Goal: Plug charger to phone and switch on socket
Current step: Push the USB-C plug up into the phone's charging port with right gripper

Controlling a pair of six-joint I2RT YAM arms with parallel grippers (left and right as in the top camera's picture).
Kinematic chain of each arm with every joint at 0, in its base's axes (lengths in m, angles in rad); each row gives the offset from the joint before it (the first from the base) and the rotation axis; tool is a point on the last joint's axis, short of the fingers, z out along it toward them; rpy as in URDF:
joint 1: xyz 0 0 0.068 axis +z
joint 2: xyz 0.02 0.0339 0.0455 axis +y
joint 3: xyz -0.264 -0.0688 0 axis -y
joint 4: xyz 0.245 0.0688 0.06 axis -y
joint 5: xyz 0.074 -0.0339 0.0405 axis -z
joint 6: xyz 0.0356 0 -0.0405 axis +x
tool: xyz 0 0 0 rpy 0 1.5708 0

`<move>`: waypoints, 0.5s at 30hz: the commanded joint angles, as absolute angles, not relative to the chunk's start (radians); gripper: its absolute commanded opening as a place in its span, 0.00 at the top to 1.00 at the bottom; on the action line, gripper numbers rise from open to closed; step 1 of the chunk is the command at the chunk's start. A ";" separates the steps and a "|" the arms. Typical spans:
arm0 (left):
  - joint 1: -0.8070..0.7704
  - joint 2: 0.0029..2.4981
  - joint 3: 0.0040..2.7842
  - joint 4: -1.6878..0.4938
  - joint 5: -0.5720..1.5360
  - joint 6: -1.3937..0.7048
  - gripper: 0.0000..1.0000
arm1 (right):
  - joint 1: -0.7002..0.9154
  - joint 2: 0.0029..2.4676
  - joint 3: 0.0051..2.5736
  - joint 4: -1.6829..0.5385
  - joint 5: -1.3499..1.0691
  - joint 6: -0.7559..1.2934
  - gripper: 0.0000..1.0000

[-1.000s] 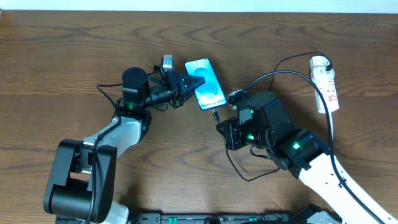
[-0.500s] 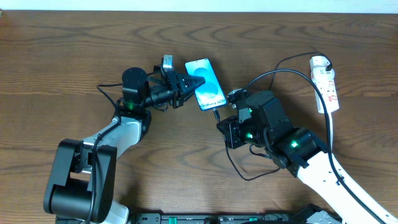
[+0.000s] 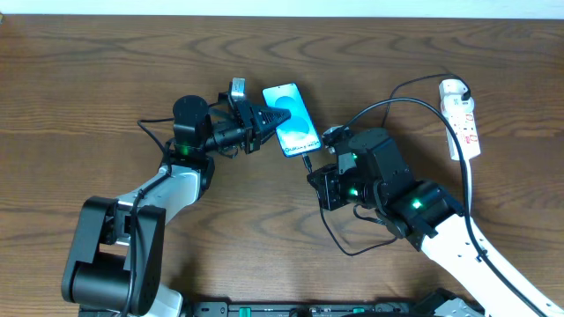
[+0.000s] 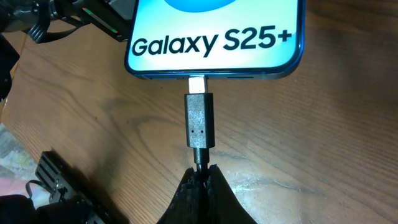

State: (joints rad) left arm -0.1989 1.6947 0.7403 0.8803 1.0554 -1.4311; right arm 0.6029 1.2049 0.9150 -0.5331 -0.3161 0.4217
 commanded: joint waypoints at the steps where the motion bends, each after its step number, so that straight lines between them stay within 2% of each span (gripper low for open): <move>1: -0.196 1.686 0.761 0.897 1.092 -1.407 0.92 | 0.615 1.218 0.919 -0.526 -0.305 0.434 0.99; 15: -0.196 1.686 0.761 0.908 1.127 -1.371 0.93 | 0.615 1.219 0.919 -0.500 -0.300 0.441 0.99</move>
State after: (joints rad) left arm -0.1959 1.6947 0.7403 0.8906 1.0611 -1.4178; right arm 0.6029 1.2156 0.9150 -0.5156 -0.3172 0.4263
